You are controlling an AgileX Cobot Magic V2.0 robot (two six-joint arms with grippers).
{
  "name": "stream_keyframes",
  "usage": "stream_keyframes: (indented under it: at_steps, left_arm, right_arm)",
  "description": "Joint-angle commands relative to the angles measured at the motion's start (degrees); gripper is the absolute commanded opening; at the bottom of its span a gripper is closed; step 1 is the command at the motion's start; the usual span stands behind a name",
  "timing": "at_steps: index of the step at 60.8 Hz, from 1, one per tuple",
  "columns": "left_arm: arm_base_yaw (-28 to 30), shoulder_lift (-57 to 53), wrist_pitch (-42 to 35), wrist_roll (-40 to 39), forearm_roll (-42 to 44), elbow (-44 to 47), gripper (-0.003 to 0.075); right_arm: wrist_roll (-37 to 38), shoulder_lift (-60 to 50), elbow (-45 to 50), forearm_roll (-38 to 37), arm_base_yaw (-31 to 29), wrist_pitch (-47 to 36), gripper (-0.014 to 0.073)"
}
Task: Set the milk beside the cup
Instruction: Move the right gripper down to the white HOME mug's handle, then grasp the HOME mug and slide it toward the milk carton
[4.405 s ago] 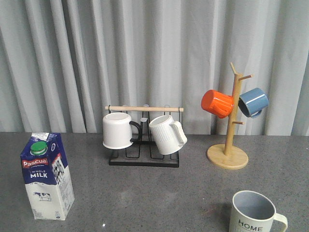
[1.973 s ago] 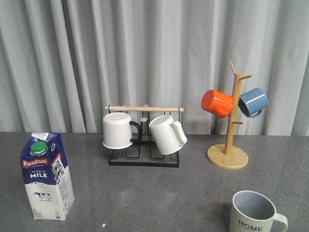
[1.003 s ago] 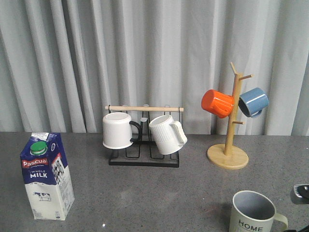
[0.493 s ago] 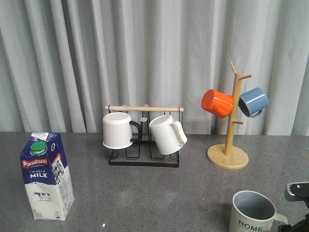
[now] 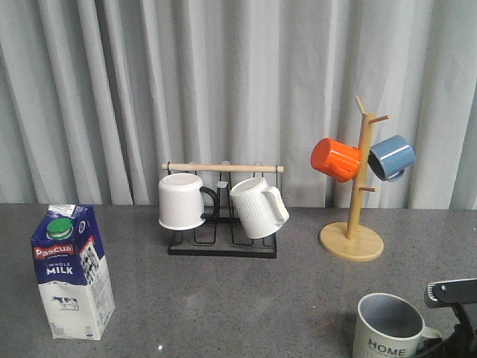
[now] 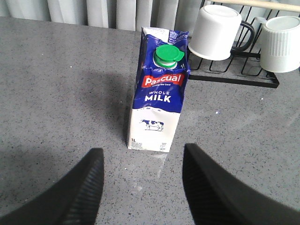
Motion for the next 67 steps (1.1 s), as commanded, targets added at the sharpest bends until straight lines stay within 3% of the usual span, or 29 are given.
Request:
stream_keyframes:
  at_steps: [1,10,17,26,40,67]
  left_arm:
    - [-0.1,0.2,-3.5,0.0,-0.5,-1.8,0.0377]
    - [-0.1,0.2,-3.5,0.0,-0.5,-1.8,0.0377]
    - [-0.1,0.2,-3.5,0.0,-0.5,-1.8,0.0377]
    - [-0.1,0.2,-3.5,0.0,-0.5,-1.8,0.0377]
    - [-0.1,0.2,-3.5,0.0,-0.5,-1.8,0.0377]
    - [-0.1,0.2,-3.5,0.0,-0.5,-1.8,0.0377]
  right_arm:
    - [-0.9,-0.6,-1.6,-0.4,-0.2,-6.0,0.0161]
    - [-0.9,-0.8,-1.6,-0.3,-0.2,-7.4,-0.0015]
    - [-0.9,-2.6,-2.6,-0.3,0.6,-6.7,-0.0008]
    - [-0.9,-3.1,-8.8,-0.3,6.6,-2.2,-0.0005]
    - [-0.7,5.6,-21.5,-0.3,13.8,3.4,-0.0001]
    - [-0.5,17.7,-35.6,-0.5,16.4,10.5,0.0059]
